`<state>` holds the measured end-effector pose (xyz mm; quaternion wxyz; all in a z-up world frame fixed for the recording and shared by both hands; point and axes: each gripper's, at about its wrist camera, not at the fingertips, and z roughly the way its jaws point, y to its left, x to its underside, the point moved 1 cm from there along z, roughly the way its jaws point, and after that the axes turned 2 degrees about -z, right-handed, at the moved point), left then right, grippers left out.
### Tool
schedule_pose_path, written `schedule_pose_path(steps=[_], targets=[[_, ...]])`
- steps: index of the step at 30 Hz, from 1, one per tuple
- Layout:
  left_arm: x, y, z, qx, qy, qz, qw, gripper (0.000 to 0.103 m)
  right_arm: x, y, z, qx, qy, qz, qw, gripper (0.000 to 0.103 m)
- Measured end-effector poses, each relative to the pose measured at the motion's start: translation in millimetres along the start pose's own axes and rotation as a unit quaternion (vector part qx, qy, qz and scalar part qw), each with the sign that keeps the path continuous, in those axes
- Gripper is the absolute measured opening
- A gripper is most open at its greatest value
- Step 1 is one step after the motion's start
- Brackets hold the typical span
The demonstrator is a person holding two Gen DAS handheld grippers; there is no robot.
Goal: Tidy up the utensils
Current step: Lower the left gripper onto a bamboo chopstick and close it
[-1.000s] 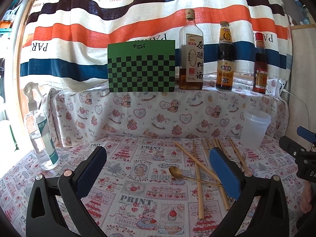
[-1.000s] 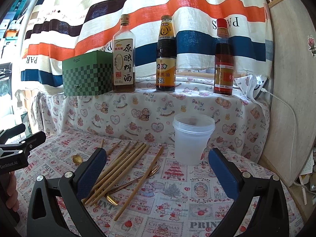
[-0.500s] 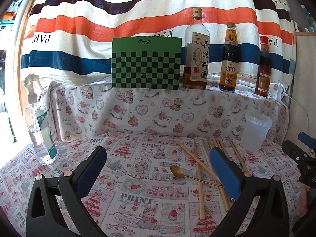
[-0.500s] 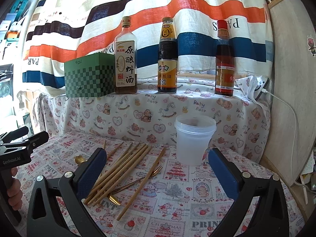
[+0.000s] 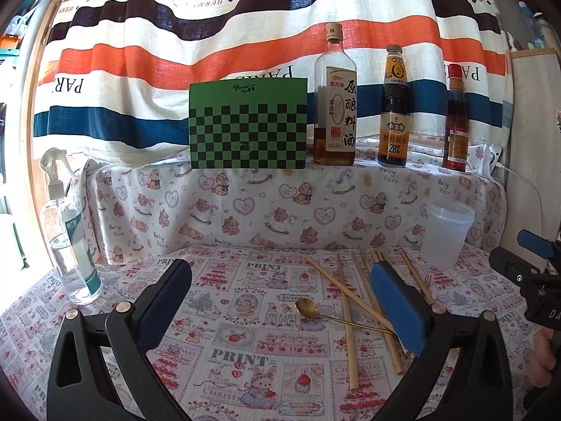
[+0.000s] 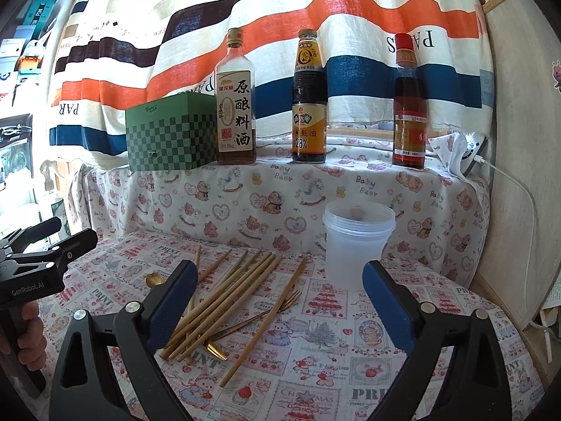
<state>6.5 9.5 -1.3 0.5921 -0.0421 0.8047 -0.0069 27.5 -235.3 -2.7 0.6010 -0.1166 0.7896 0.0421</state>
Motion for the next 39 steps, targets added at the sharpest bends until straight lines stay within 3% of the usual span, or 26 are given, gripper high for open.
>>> schedule_pose_path(steps=[1, 3, 5, 12, 14, 16, 17, 20, 23, 26, 29, 31, 33, 35, 37, 39], targets=[[0, 0, 0, 0.006, 0.002, 0.000, 1.0000, 0.091, 0, 0, 1, -0.005, 0.006, 0.000, 1.000, 0.095], [1, -3, 2, 0.013, 0.013, 0.018, 0.9997, 0.065, 0, 1, 5, -0.009, 0.014, -0.002, 1.000, 0.091], [1, -3, 3, 0.014, 0.016, 0.020, 0.9996, 0.057, 1, 1, 7, -0.012, 0.023, -0.002, 1.000, 0.086], [1, 1, 8, 0.042, 0.043, 0.005, 0.9982, 0.053, 2, -1, 9, -0.023, 0.045, 0.012, 0.999, 0.068], [1, -1, 8, 0.045, 0.043, 0.008, 0.9980, 0.053, 1, -6, 11, -0.026, 0.061, 0.030, 0.997, 0.051], [-1, -3, 11, 0.075, 0.068, 0.018, 0.9947, 0.064, 0, -14, 15, -0.037, 0.084, 0.055, 0.994, 0.040], [-3, -3, 12, 0.082, 0.075, 0.024, 0.9936, 0.076, 0, -19, 16, -0.046, 0.092, 0.069, 0.992, 0.036], [-13, -3, 17, 0.069, 0.097, 0.022, 0.9927, 0.081, -3, -35, 18, -0.049, 0.107, 0.104, 0.988, 0.034], [-24, -7, 36, 0.083, 0.174, -0.023, 0.9810, 0.081, -4, -52, 23, -0.066, 0.135, 0.146, 0.978, 0.033], [-24, -31, 57, 0.083, 0.253, -0.013, 0.9637, 0.080, -4, -67, 31, -0.084, 0.168, 0.182, 0.965, 0.033], [-16, -60, 66, 0.096, 0.280, 0.009, 0.9551, 0.066, -7, -72, 31, -0.062, 0.156, 0.167, 0.972, 0.033], [-6, -74, 74, 0.107, 0.311, 0.003, 0.9443, 0.058, -8, -73, 31, -0.054, 0.153, 0.161, 0.974, 0.033], [3, -83, 82, 0.112, 0.337, 0.000, 0.9348, 0.042, -6, -75, 35, -0.062, 0.165, 0.172, 0.969, 0.033], [11, -93, 88, 0.094, 0.346, 0.038, 0.9328, 0.029, -3, -78, 39, -0.072, 0.180, 0.186, 0.963, 0.033], [18, -93, 92, 0.105, 0.353, 0.026, 0.9295, 0.028, 0, -78, 42, -0.071, 0.190, 0.187, 0.961, 0.033], [25, -92, 97, 0.137, 0.376, 0.008, 0.9165, 0.027, 2, -75, 44, -0.065, 0.193, 0.179, 0.963, 0.033]])
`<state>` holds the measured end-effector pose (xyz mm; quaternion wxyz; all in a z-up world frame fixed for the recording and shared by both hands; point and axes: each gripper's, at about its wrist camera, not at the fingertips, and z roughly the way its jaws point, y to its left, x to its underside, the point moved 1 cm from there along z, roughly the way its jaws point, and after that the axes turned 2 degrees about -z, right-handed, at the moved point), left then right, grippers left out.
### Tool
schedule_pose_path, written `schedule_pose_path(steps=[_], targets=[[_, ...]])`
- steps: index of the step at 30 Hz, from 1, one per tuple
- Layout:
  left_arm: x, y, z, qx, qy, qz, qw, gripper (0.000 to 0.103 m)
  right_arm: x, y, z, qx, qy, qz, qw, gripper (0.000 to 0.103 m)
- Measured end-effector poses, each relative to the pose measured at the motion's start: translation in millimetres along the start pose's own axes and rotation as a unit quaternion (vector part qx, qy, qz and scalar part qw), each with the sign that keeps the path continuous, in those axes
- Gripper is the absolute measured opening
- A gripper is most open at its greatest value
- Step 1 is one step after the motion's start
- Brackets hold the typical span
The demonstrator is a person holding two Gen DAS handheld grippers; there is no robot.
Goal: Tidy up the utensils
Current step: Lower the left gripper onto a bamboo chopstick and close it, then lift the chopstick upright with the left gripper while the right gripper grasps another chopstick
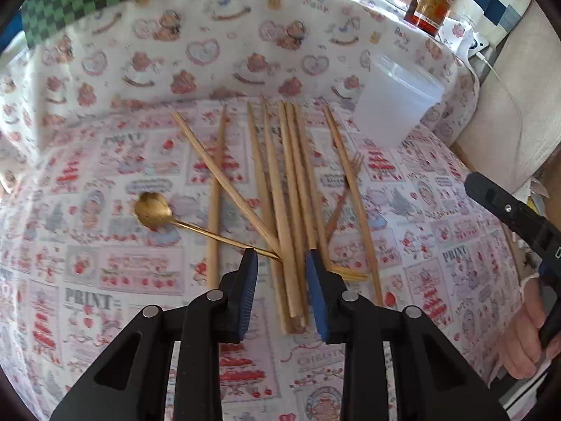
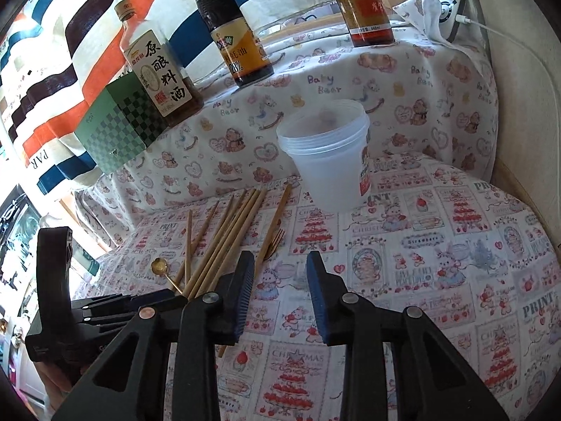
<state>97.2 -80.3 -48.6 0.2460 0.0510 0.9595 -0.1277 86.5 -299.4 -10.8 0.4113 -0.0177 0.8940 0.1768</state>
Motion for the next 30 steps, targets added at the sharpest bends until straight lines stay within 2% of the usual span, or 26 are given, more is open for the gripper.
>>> schedule_pose_path(steps=[3, 5, 8, 10, 12, 14, 16, 19, 21, 22, 25, 27, 29, 30], targets=[[4, 1, 8, -0.007, 0.014, 0.008, 0.9998, 0.027, 3, 2, 5, 0.007, 0.005, -0.007, 1.000, 0.033], [9, -2, 7, -0.017, 0.006, 0.023, 0.9996, 0.025, 6, 4, 9, 0.009, 0.013, -0.010, 1.000, 0.033], [17, -10, 5, -0.048, -0.001, 0.060, 0.9970, 0.017, 12, 14, 16, 0.010, 0.036, -0.026, 0.999, 0.034], [18, -8, 0, -0.038, -0.004, 0.052, 0.9979, 0.009, 18, 25, 23, 0.012, 0.060, -0.050, 0.997, 0.035], [17, -4, -15, -0.030, -0.035, 0.043, 0.9980, 0.007, 25, 36, 30, 0.018, 0.074, -0.078, 0.994, 0.035], [16, -1, -36, -0.025, -0.082, 0.038, 0.9956, 0.006, 33, 47, 37, 0.024, 0.089, -0.108, 0.990, 0.035], [14, 4, -53, -0.009, -0.119, 0.028, 0.9924, 0.006, 42, 56, 42, 0.013, 0.106, -0.126, 0.986, 0.035], [10, 14, -61, 0.003, -0.145, 0.005, 0.9894, 0.006, 53, 69, 47, -0.005, 0.125, -0.147, 0.981, 0.035], [3, 19, -62, 0.006, -0.157, -0.010, 0.9875, 0.006, 60, 76, 48, -0.001, 0.129, -0.165, 0.978, 0.043], [2, 22, -64, 0.008, -0.164, -0.018, 0.9862, 0.006, 62, 80, 49, 0.005, 0.126, -0.174, 0.977, 0.049], [1, 28, -70, 0.011, -0.188, -0.038, 0.9814, 0.006, 66, 81, 49, 0.046, 0.117, -0.182, 0.975, 0.049], [0, 30, -72, 0.009, -0.196, -0.043, 0.9796, 0.007, 65, 77, 50, 0.063, 0.118, -0.175, 0.976, 0.044], [2, 32, -74, 0.008, -0.205, -0.050, 0.9775, 0.007, 63, 72, 51, 0.075, 0.117, -0.166, 0.976, 0.017], [2, 33, -75, 0.007, -0.213, -0.055, 0.9755, 0.007, 62, 69, 51, 0.082, 0.116, -0.160, 0.977, 0.011]])
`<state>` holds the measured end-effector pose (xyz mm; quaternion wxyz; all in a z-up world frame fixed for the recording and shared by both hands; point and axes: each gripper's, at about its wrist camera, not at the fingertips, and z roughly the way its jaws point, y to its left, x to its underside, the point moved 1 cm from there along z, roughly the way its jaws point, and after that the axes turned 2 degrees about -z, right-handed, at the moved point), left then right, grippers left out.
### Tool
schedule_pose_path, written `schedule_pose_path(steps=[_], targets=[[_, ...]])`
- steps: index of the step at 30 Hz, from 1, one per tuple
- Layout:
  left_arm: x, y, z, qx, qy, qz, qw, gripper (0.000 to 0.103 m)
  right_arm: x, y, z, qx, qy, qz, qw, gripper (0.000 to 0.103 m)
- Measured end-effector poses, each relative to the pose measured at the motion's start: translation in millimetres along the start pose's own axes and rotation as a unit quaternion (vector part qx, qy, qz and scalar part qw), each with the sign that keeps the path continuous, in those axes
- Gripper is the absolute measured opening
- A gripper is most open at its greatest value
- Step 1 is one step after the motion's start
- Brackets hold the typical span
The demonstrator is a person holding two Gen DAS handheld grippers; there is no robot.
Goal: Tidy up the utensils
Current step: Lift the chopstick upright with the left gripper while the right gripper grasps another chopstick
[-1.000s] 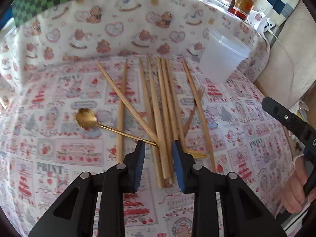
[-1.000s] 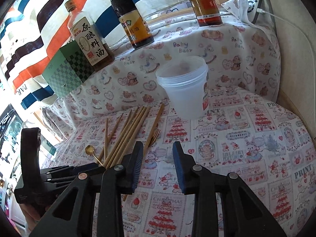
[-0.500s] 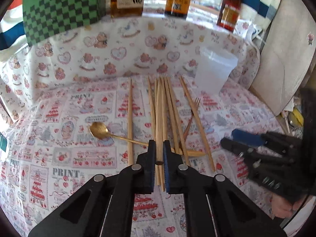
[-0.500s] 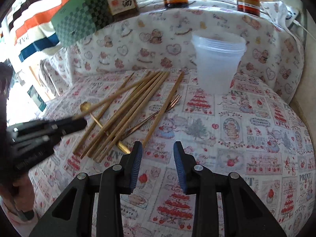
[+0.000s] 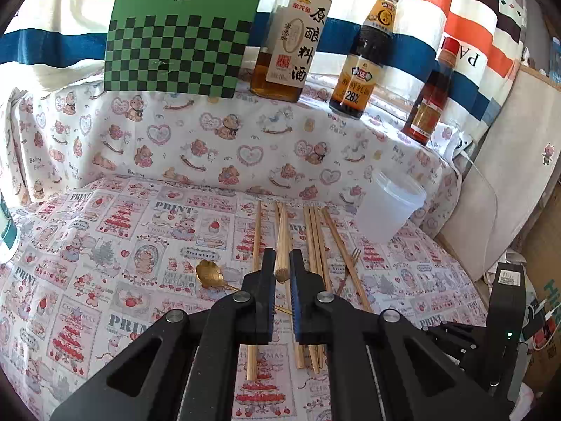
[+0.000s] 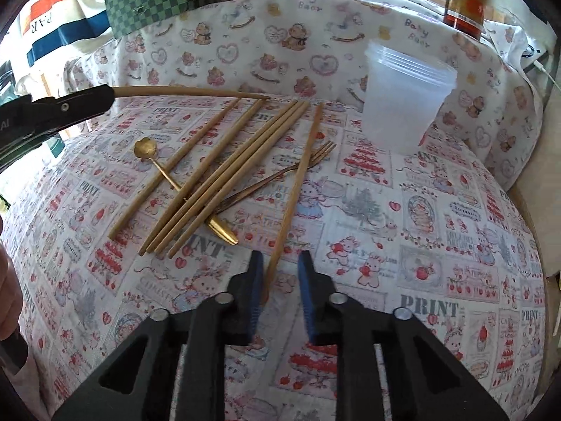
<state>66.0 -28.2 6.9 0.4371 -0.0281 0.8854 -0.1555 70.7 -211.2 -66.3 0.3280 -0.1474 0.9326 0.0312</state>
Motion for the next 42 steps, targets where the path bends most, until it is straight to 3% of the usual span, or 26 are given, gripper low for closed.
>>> schedule_pose_path(steps=[4, 6, 9, 14, 17, 19, 21, 24, 31, 36, 42], targets=[[-1, 4, -24, -0.052, -0.102, -0.007, 0.9934, 0.007, -5, -20, -15, 0.023, -0.034, 0.036, 0.999, 0.006], [-3, 7, -35, -0.046, -0.130, -0.011, 0.9904, 0.007, -7, -30, -32, 0.032, -0.077, 0.051, 0.995, 0.006], [-8, 19, -37, -0.011, -0.128, -0.037, 0.9910, 0.007, -10, -43, -57, 0.030, -0.143, 0.074, 0.987, 0.006], [-14, 32, -30, 0.001, -0.109, -0.065, 0.9919, 0.007, -10, -55, -91, -0.007, -0.229, 0.094, 0.969, 0.006], [-10, 27, -29, 0.008, -0.111, -0.050, 0.9925, 0.007, -10, -58, -107, -0.045, -0.264, 0.097, 0.958, 0.006], [-8, 23, -23, 0.000, -0.108, -0.035, 0.9935, 0.007, -10, -60, -111, -0.067, -0.267, 0.103, 0.956, 0.006], [-7, 22, -15, -0.011, -0.103, -0.029, 0.9942, 0.007, -10, -57, -113, -0.049, -0.271, 0.099, 0.956, 0.006], [-11, 26, -6, 0.004, -0.102, -0.043, 0.9939, 0.007, -10, -51, -110, -0.036, -0.273, 0.090, 0.957, 0.006], [-18, 31, 12, 0.033, -0.090, -0.066, 0.9932, 0.007, -15, -63, -80, -0.022, -0.232, 0.106, 0.967, 0.006], [-24, 23, 24, 0.018, -0.075, -0.043, 0.9961, 0.007, -18, -69, -64, -0.003, -0.220, 0.107, 0.970, 0.006], [-34, 4, 41, 0.005, -0.053, -0.012, 0.9985, 0.007, -22, -81, -51, -0.012, -0.206, 0.125, 0.970, 0.006]])
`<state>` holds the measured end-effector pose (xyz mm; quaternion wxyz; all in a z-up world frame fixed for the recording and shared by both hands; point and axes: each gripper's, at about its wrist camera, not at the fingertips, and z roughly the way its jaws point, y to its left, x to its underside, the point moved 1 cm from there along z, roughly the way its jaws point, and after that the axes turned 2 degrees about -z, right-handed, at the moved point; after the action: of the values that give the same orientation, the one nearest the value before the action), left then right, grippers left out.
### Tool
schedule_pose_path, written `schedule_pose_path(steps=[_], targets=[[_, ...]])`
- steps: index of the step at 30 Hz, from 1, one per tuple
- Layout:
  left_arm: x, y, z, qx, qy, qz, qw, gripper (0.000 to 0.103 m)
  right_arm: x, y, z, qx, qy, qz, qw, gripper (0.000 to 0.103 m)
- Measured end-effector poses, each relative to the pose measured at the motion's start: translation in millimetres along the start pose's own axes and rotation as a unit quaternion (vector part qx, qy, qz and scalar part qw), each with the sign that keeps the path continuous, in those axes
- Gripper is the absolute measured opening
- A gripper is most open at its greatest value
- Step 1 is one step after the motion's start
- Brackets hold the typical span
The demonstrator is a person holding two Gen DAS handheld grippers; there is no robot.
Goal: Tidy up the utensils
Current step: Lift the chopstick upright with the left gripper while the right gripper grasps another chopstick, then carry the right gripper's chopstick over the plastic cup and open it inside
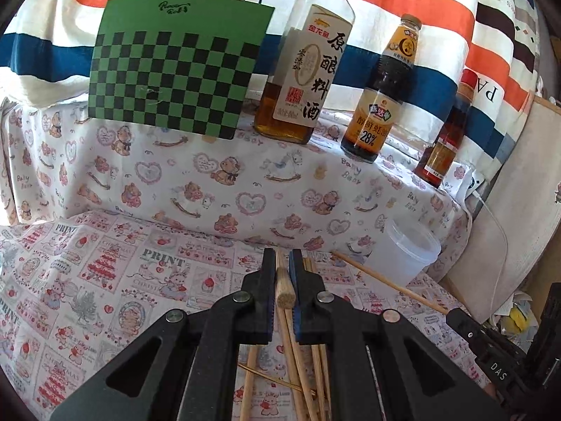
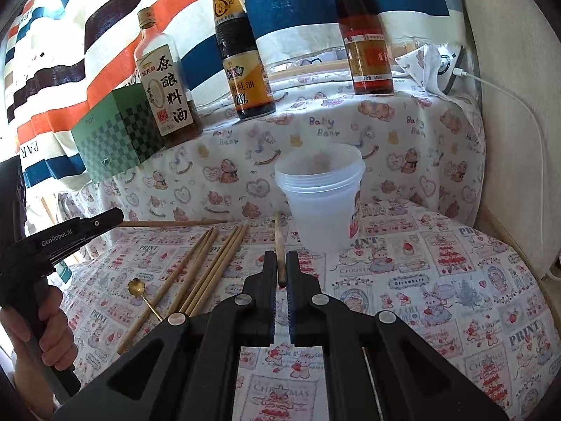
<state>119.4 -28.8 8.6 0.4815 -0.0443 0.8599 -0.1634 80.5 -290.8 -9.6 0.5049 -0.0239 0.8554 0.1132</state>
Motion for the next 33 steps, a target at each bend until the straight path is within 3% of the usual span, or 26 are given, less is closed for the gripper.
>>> schedule_pose_path(steps=[6, 8, 15, 20, 24, 29, 33], targets=[[-3, -22, 8, -0.022, -0.009, 0.032, 0.9992, 0.007, -8, 0, 0, -0.001, -0.030, -0.012, 0.999, 0.006], [-4, -26, 14, -0.050, -0.011, 0.036, 0.9980, 0.007, -11, -1, 2, 0.003, -0.038, -0.014, 0.999, 0.007], [0, -31, -11, -0.012, -0.039, 0.021, 0.9989, 0.006, -17, -16, -2, -0.014, -0.034, 0.019, 0.999, 0.006], [-3, -39, -53, 0.006, -0.084, 0.046, 0.9954, 0.006, -25, -14, -37, -0.045, -0.072, 0.021, 0.996, 0.006], [-4, -33, -56, 0.015, -0.072, 0.040, 0.9965, 0.006, -30, -11, -65, -0.061, -0.107, 0.013, 0.992, 0.006], [5, -27, -53, 0.030, -0.056, 0.045, 0.9970, 0.006, -30, -8, -71, -0.070, -0.103, 0.016, 0.992, 0.006], [7, -31, -45, 0.029, -0.015, 0.053, 0.9980, 0.007, -27, -7, -67, -0.063, -0.096, 0.014, 0.993, 0.006]])
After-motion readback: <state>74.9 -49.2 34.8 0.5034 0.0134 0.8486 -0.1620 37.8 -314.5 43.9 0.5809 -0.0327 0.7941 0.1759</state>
